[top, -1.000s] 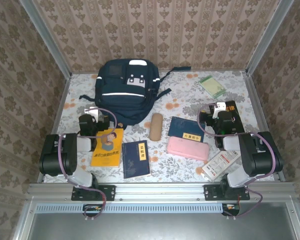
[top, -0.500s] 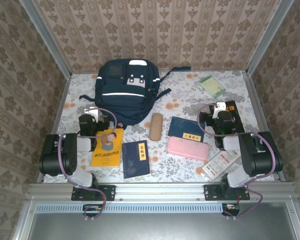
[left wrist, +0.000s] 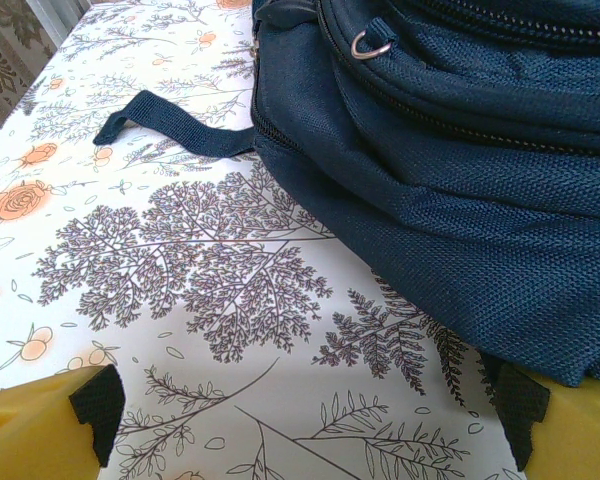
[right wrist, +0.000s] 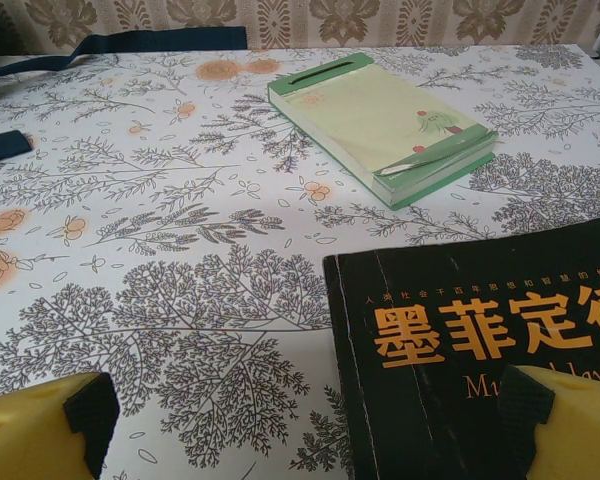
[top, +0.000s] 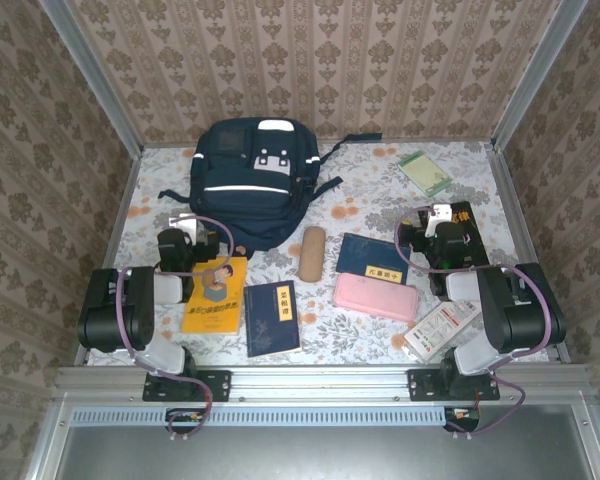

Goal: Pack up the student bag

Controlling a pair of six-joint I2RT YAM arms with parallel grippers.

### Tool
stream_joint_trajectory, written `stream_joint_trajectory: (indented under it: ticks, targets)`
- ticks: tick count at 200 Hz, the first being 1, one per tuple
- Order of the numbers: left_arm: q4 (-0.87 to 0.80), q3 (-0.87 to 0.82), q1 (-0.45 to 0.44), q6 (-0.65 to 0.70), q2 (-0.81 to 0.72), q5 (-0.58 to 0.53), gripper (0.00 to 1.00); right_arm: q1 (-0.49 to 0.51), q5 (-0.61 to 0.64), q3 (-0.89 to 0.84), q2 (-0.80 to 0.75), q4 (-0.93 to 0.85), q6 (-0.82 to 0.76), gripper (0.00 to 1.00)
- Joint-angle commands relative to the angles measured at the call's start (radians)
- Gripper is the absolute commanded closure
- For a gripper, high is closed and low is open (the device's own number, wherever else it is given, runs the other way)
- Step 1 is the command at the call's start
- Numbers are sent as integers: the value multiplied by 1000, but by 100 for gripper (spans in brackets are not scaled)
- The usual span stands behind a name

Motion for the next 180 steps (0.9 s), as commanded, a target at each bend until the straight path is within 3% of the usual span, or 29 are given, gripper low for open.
stream_joint_trajectory:
  ticks: [1, 21, 53, 82, 102, 124, 138, 161, 171, 180]
  targets:
    - [43, 24, 3, -4, -23, 17, 0, -5, -25, 8, -15, 9, 3, 0]
    - [-33, 33, 6, -29, -103, -39, 0, -9, 60, -2, -62, -11, 45, 0]
    - [-174, 25, -43, 1, -358, -74, 0, 9, 47, -5, -344, -204, 26, 0]
    - [-397, 139, -232, 94, -600, -113, 0, 104, 39, 60, -608, -438, 56, 0]
    - [-632, 247, -355, 192, -698, 85, 0, 254, -15, 124, -707, -536, 25, 0]
    - [-828, 378, -536, 198, -704, -74, 0, 388, -153, 309, -678, -797, -11, 0]
    - [-913, 462, -601, 104, -689, -220, 0, 455, -121, 426, -642, -933, 6, 0]
    - [-1207, 631, -584, -274, -624, -470, 0, 488, 98, 556, -600, -1062, 211, 0]
    - [-1333, 698, -547, -363, -586, -506, 0, 484, 210, 602, -593, -1185, 385, 0]
    - [-1344, 701, -489, -370, -554, -436, 0, 459, 195, 596, -597, -1166, 390, 0]
